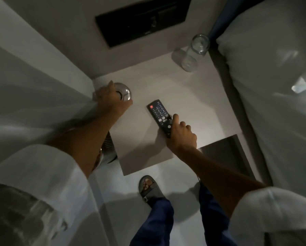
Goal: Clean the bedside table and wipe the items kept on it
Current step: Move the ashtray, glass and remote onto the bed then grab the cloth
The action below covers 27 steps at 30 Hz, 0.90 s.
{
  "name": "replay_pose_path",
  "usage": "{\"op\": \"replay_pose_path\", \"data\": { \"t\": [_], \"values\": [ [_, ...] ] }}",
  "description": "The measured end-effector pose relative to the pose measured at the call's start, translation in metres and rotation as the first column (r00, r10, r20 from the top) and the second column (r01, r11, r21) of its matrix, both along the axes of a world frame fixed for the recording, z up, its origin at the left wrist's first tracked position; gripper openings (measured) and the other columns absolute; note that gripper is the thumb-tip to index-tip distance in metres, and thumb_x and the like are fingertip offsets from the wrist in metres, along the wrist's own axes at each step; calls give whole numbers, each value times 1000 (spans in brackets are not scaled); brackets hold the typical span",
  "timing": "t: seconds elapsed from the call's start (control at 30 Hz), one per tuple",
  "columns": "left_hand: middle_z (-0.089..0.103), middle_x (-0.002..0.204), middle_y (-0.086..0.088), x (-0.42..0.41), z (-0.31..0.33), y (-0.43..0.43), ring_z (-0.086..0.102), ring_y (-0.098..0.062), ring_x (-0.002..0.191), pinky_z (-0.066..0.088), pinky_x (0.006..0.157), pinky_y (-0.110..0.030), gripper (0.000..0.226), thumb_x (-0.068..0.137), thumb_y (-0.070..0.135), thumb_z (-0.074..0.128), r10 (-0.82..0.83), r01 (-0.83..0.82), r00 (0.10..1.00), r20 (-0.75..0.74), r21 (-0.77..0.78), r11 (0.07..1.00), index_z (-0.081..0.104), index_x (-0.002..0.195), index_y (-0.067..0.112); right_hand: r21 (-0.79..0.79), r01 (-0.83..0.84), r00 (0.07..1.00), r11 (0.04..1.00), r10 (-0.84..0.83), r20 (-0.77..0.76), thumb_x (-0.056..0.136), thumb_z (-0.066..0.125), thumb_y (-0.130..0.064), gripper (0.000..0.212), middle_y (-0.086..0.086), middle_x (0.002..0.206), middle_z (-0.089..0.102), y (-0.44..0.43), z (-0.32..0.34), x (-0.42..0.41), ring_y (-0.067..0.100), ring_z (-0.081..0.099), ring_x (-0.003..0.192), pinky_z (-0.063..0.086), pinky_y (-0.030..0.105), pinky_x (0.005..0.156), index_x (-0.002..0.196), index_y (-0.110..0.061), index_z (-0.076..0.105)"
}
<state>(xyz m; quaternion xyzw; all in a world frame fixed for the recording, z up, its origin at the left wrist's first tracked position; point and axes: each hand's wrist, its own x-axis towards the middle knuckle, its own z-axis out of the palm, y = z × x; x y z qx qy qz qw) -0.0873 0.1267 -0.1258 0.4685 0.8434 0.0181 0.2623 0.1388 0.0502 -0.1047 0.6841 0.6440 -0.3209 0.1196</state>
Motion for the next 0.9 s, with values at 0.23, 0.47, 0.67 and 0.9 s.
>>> {"op": "replay_pose_path", "data": {
  "t": [0.23, 0.47, 0.67, 0.9],
  "values": [
    [35, 149, -12, 65, 28, -58, 42, -38, 131, 43, 103, -47, 102, 61, 51, 76, -52, 56, 997, 62, -74, 996, 28, 148, 29, -24, 143, 982, 989, -144, -126, 75, 72, -28, 64, 9, 117, 61, -5, 27, 64, 31, 59, 100, 56, 48, 74, 122, -23, 29],
    [37, 147, 7, 188, 102, -97, 44, -20, 133, 47, 103, -46, 97, 54, 60, 66, -226, 195, 940, 257, 141, 971, 30, 143, 43, 26, 263, 954, 964, -256, -155, 72, 68, -29, 54, 5, 109, 64, -26, 114, 162, 32, 60, 96, 45, 37, 66, 115, -21, 37],
    [39, 150, -2, 328, 164, -111, 40, -21, 138, 49, 101, -44, 97, 60, 50, 70, -424, 281, 849, 315, 411, 867, 30, 146, 33, 158, 431, 895, 888, -398, -204, 73, 65, -44, 51, 0, 97, 65, -42, 191, 273, 29, 63, 87, 45, 35, 66, 113, -32, 36],
    [30, 157, -9, 464, 175, -98, 33, -30, 143, 42, 108, -48, 97, 67, 47, 68, -703, 530, 684, 195, 530, 662, 21, 148, 24, 209, 604, 794, 769, -604, -71, 74, 73, -36, 66, 5, 101, 65, -41, 217, 415, 27, 52, 79, 42, 37, 68, 126, -23, 33]
  ]
}}
